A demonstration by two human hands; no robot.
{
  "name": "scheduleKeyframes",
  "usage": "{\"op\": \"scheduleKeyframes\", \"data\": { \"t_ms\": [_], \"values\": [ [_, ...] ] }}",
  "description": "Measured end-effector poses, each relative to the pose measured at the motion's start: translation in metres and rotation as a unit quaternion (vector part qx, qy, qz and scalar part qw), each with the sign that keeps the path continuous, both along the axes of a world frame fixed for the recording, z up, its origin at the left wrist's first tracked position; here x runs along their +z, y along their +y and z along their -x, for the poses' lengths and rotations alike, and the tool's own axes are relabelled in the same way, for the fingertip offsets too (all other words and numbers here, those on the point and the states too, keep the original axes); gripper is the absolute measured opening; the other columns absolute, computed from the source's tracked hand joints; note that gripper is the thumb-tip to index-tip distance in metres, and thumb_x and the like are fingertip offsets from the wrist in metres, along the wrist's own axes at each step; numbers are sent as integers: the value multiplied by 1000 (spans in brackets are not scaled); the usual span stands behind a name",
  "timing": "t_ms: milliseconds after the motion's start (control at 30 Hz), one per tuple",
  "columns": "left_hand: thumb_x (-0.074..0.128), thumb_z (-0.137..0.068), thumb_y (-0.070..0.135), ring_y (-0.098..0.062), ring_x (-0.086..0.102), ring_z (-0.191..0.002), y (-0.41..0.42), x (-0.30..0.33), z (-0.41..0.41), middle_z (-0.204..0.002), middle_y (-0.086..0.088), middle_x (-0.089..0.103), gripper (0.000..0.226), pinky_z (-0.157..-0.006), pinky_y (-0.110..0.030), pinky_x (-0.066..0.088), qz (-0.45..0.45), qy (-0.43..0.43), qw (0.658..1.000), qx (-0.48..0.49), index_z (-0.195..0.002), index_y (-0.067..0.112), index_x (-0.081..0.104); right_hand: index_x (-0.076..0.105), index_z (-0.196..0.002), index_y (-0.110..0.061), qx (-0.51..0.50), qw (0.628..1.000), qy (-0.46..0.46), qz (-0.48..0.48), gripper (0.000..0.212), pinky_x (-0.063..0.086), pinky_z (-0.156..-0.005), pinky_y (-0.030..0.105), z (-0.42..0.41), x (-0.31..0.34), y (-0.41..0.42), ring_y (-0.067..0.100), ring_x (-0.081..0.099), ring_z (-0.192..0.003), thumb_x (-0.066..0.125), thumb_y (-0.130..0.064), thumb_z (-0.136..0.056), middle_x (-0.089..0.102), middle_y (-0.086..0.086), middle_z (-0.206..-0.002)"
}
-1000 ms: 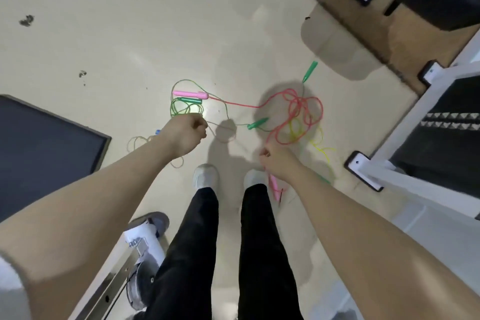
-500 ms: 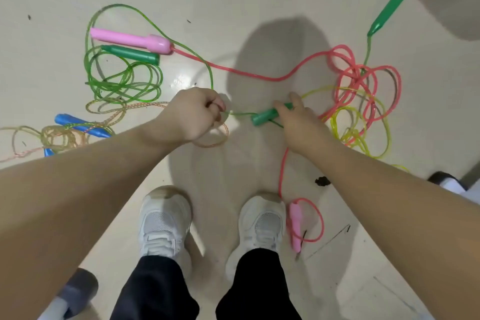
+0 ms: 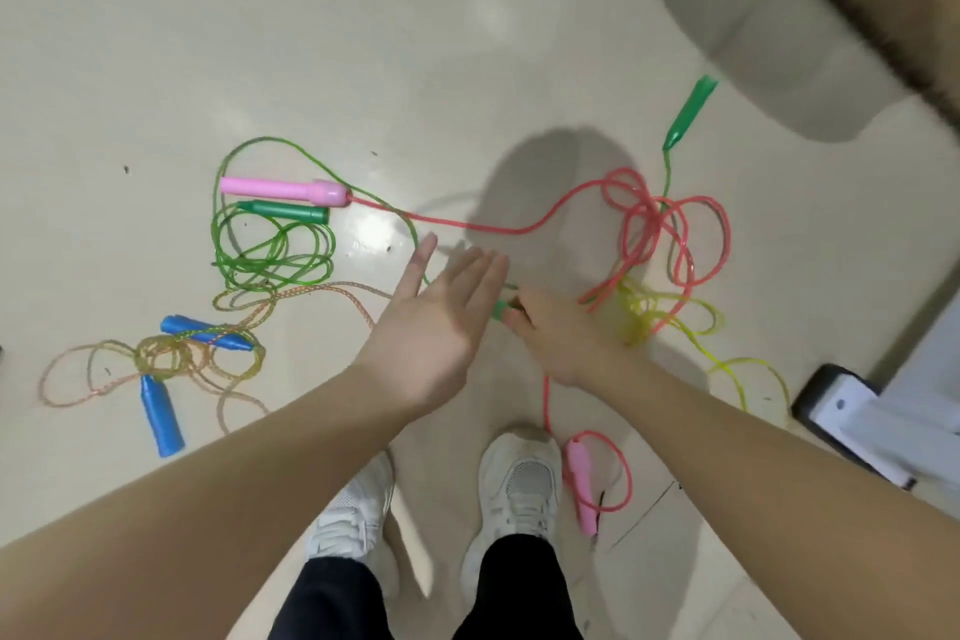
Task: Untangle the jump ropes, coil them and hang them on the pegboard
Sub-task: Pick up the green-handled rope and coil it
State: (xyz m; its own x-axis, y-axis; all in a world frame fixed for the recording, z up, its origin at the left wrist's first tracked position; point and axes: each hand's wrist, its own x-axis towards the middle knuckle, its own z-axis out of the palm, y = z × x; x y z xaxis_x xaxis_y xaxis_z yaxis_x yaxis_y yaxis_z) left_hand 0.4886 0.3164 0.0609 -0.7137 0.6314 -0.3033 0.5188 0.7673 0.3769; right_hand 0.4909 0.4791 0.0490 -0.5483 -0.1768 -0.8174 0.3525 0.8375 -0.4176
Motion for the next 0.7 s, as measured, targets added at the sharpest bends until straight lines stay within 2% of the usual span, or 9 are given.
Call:
{"op": "scheduleKeyframes", "data": {
  "t_ms": [67, 133, 200, 267, 367, 433, 500, 600, 700],
  "values": [
    [27, -60, 2, -37, 57, -115, 12, 45, 5, -122, -24, 59, 71, -108, -51, 17, -1, 19, 999, -34, -130, -9, 35, 39, -65, -26, -68, 996, -25, 56, 33, 35, -59, 29, 19, 59, -6, 23, 54, -71, 41, -16, -97, 50, 0, -66],
    [39, -69, 2, -37, 56, -113, 27, 104, 19, -122, -20, 57, 74, -105, -46, 25, -10, -70, 997, -3, -141, -5, 26, 49, -67, -16, -147, 981, -66, 111, 27, 42, -57, 24, 37, 119, -5, 15, 47, -54, 41, -4, -89, 44, -2, -57],
    [46, -82, 5, -32, 56, -107, 34, 167, 40, -121, -13, 57, 73, -87, -35, 41, -17, -208, 975, 77, -147, 10, 15, 55, -77, -9, -168, 972, -87, 142, 18, 42, -52, 22, 49, 185, -2, 10, 42, -46, 40, -2, -86, 44, -1, -55],
    [47, -86, 11, -31, 60, -98, 38, 227, 57, -111, -12, 62, 53, -68, -29, 42, 5, -265, 959, 100, -135, 16, 30, 52, -78, -6, -168, 968, -80, 167, 15, 38, -51, 21, 54, 251, 3, 11, 40, -48, 42, 3, -83, 42, 1, -57],
    [54, -85, 28, -29, 60, -88, 40, 324, 70, -89, -5, 58, 18, -64, -28, 41, 16, -245, 968, 56, -99, 20, 46, 51, -75, -6, -167, 967, -52, 186, 13, 37, -58, 25, 49, 347, 16, 14, 45, -56, 45, 6, -79, 46, 2, -59],
    [57, -86, 38, -18, 56, -71, 40, 382, 68, -71, 3, 53, 14, -60, -26, 40, -7, -270, 963, 16, -84, 26, 49, 57, -75, -12, -147, 976, -34, 160, 2, 40, -66, 28, 39, 405, 30, 13, 51, -64, 56, -11, -76, 54, -2, -65],
    [58, -87, 40, -9, 45, -53, 40, 438, 63, -57, 9, 47, 19, -54, -26, 35, -58, -252, 966, 5, -72, 32, 51, 57, -68, -21, -143, 981, -1, 128, 11, 39, -69, 29, 22, 458, 46, 11, 52, -68, 63, -30, -70, 57, -4, -68],
    [57, -90, 34, -13, 37, -49, 38, 503, 47, -49, 4, 41, 31, -51, -22, 31, -179, -193, 963, 53, -63, 20, 53, 48, -64, -19, -123, 990, 17, 61, 23, 34, -61, 19, -20, 521, 69, 3, 51, -63, 61, -22, -82, 59, -4, -70],
    [49, -96, 28, -5, 40, -46, 46, 551, 37, -51, 6, 45, 35, -48, -20, 31, -240, -241, 933, 113, -65, 14, 57, 44, -65, -22, -145, 985, 52, -73, 26, 30, -53, 20, -83, 561, 103, 12, 48, -72, 59, -24, -86, 51, -9, -71]
  ]
}}
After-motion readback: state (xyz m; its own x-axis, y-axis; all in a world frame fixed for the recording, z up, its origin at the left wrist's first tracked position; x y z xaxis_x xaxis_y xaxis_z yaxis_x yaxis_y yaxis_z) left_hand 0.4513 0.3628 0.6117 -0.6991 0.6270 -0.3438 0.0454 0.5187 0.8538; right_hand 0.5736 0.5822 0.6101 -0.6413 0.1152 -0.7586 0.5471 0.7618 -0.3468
